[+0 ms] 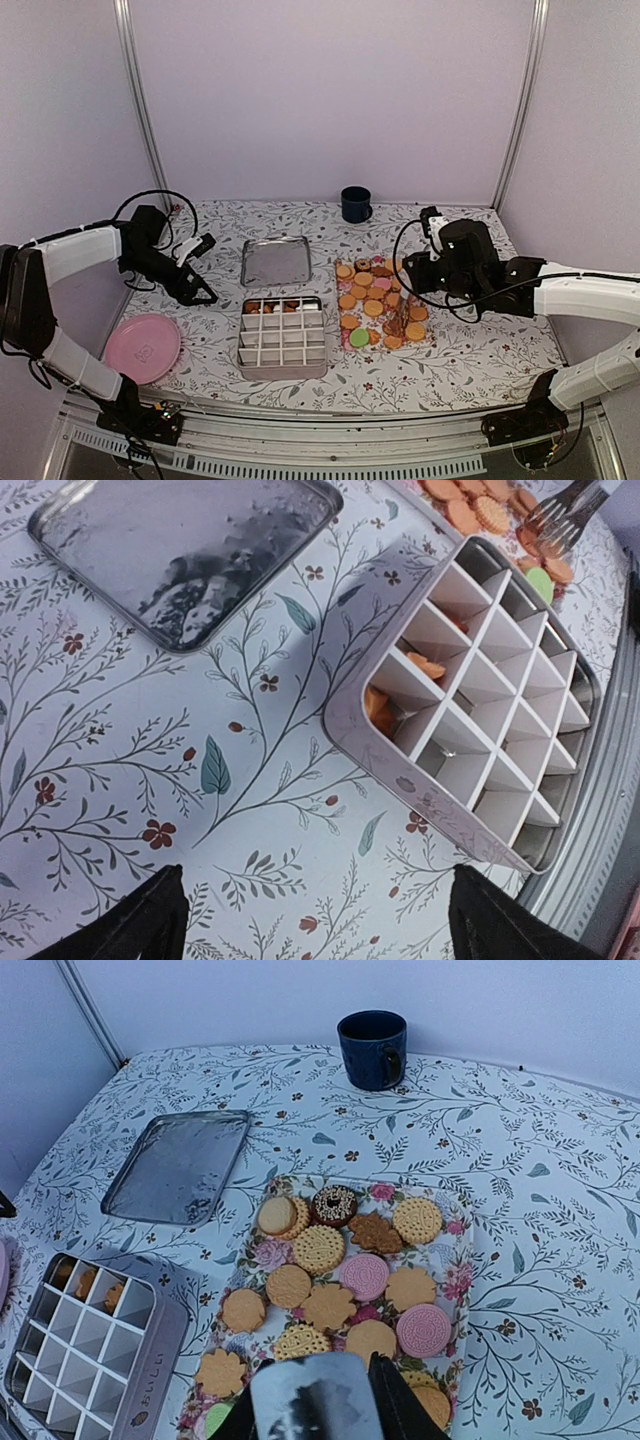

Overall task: Pack the cookies
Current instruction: Pick up the fake cookies from the plate.

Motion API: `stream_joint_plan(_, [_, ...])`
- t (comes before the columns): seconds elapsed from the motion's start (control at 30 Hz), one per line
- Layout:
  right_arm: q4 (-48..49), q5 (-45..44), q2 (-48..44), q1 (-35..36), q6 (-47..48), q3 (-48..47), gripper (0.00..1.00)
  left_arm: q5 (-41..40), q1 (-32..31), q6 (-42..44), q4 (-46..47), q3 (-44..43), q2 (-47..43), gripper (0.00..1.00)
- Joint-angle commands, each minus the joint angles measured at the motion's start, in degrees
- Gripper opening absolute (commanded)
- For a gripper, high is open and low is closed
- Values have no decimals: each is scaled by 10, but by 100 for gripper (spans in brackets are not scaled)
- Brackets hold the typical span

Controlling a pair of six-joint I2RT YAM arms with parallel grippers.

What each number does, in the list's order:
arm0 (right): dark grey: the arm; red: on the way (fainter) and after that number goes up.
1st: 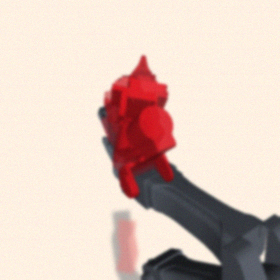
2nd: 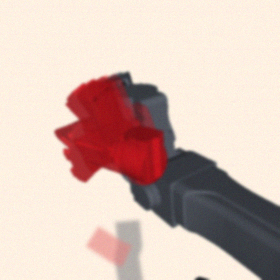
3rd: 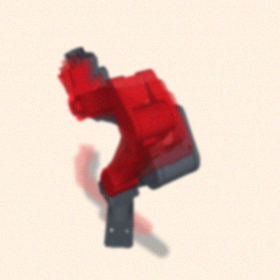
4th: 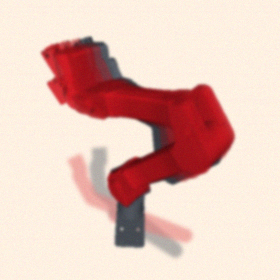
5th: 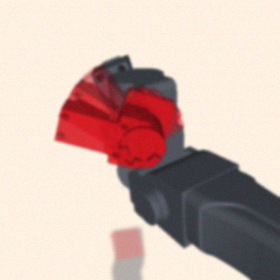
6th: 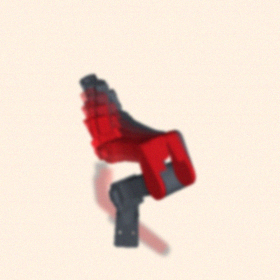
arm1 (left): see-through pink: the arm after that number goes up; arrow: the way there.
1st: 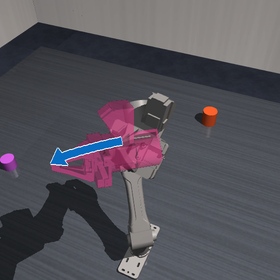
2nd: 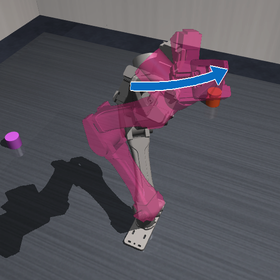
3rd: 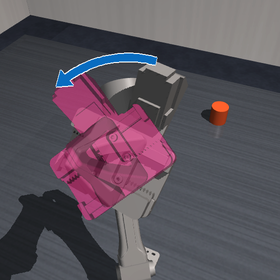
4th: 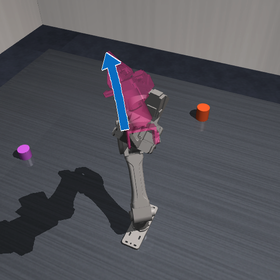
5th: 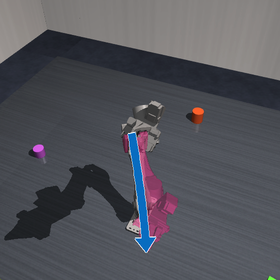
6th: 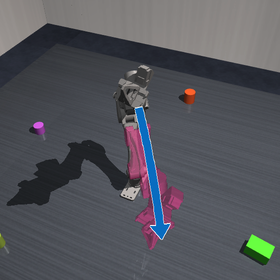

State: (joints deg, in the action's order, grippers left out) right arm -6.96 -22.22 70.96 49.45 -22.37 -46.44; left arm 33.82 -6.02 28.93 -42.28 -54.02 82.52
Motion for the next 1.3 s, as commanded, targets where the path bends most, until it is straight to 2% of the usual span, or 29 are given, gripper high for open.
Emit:
stream_joint_plan(0.0, [0, -9, 17, -1, 5, -13, 31, 0, -5, 3, 6, -1, -2, 91])
stream_joint_plan(0.33, [21, -17, 58, -1, 68, -65, 31, -3, -5, 2, 5, -2, -6, 91])
stream_joint_plan(0.7, [22, -8, 67, 18, 58, -48, 30, -7, -6, 5, 6, -3, -7, 91])
stream_joint_plan(1.03, [2, -26, 27, 39, 26, -16, 30, -6, -5, 4, 3, -9, -4, 91])
stream_joint_plan(1.27, [-1, -38, -4, 40, 37, -30, 31, -5, -5, 2, -3, -17, -6, 91])
